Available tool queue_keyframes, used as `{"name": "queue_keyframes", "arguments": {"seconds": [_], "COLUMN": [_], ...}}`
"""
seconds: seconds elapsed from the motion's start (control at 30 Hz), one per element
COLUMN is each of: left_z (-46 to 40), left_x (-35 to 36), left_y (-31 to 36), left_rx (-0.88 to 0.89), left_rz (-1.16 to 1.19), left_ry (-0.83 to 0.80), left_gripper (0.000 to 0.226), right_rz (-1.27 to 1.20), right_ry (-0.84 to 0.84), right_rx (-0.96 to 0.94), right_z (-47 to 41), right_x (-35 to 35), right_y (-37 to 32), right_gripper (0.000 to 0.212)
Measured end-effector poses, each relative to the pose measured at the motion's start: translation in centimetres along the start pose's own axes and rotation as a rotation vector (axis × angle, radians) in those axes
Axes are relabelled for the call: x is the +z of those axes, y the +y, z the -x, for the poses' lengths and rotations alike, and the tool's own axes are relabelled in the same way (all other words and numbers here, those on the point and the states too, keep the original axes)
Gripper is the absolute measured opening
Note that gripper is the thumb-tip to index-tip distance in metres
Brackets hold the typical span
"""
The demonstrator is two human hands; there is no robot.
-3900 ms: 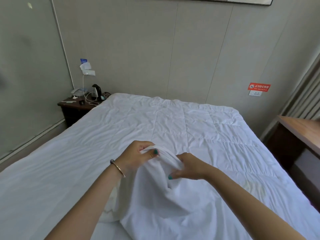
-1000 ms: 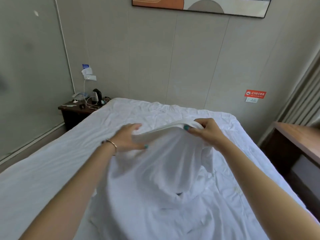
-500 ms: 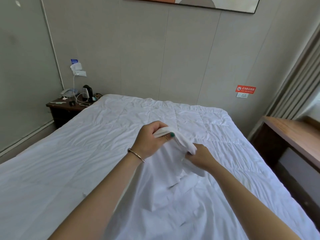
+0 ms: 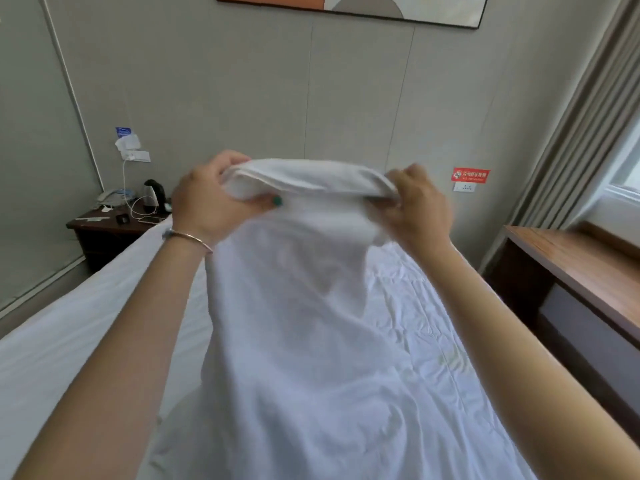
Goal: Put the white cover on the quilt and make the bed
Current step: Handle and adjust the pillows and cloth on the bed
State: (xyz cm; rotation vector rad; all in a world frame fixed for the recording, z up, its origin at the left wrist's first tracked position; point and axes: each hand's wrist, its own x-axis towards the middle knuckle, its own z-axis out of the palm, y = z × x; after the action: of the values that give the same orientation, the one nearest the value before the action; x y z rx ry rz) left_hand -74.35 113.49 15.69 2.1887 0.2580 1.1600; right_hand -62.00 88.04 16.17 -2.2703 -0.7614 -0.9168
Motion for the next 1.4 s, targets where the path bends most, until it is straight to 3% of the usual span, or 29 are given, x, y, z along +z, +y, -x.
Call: {"name": "queue_keyframes", "arguments": {"seconds": [0.03,0.07,0.1,0.13,0.23,0.27,0.3,0.37,0.43,0.57,0.6,0.73,0.83,0.93,1.03,1.1,1.23,1.3,1.4], "left_z": [0.8,2.0,3.1,3.8,3.6,3.4,3.6,5.0,6.3,8.8,9.6,13.4,16.9,21.1,26.9,31.3,37.7,39.0,40.1], "left_x": [1.4,2.9,3.9,4.2,4.0,4.3,4.7,5.5,6.2,8.0,8.6,11.0,12.9,14.4,15.0,15.0,15.2,15.7,17.2], "left_y": [-1.4,-2.8,-3.8,-4.1,-3.1,-2.8,-2.5,-2.8,-4.3,-6.8,-7.0,-6.7,-6.5,-6.4,-6.1,-5.6,-4.8,-4.2,-2.4], "left_rx": [-0.108,-0.163,-0.160,-0.147,-0.161,-0.152,-0.158,-0.170,-0.180,-0.230,-0.242,-0.273,-0.307,-0.299,-0.246,-0.168,-0.131,-0.125,-0.071], "left_rz": [-0.252,-0.462,-0.548,-0.527,-0.228,-0.182,-0.180,-0.186,-0.038,0.168,0.184,0.242,0.242,0.243,0.238,0.185,0.135,0.158,0.141], "left_ry": [-0.218,-0.434,-0.550,-0.540,-0.284,-0.302,-0.382,-0.529,-0.554,-0.533,-0.554,-0.721,-0.821,-0.970,-1.276,-1.546,-1.909,-1.970,-1.866], "left_gripper": [0.065,0.071,0.072,0.067,0.054,0.057,0.061,0.067,0.062,0.015,0.016,0.005,0.021,0.031,0.048,0.046,0.011,0.040,0.044], "right_rz": [0.107,0.143,0.111,0.045,-0.257,-0.353,-0.375,-0.074,0.156,-0.198,-0.266,-0.243,0.016,-0.017,-0.149,-0.152,-0.292,-0.263,-0.335], "right_ry": [-0.354,-0.604,-0.678,-0.626,-0.236,-0.228,-0.321,-0.628,-0.756,-0.729,-0.763,-0.887,-0.873,-0.887,-0.799,-0.767,-0.670,-0.587,-0.488], "right_rx": [0.115,0.198,0.252,0.288,0.337,0.311,0.264,0.101,0.001,0.249,0.299,0.380,0.487,0.847,1.171,1.243,1.366,1.262,1.292], "right_z": [1.7,3.3,4.4,4.3,2.6,2.4,2.8,5.0,7.1,10.0,10.7,14.8,18.6,23.4,28.8,32.3,38.4,41.7,45.1], "right_x": [1.8,3.2,3.6,3.2,1.4,1.1,1.1,1.8,2.5,1.8,1.6,0.8,0.4,0.1,-1.3,-2.4,-4.8,-5.7,-6.8], "right_y": [1.0,2.0,2.9,3.2,3.3,3.1,3.1,3.9,6.1,9.5,10.2,11.9,12.6,12.5,11.8,11.5,11.2,11.8,12.9], "right_gripper": [0.029,0.038,0.041,0.041,0.030,0.029,0.030,0.057,0.070,0.036,0.027,0.014,0.004,0.020,0.023,0.028,0.036,0.048,0.050]}}
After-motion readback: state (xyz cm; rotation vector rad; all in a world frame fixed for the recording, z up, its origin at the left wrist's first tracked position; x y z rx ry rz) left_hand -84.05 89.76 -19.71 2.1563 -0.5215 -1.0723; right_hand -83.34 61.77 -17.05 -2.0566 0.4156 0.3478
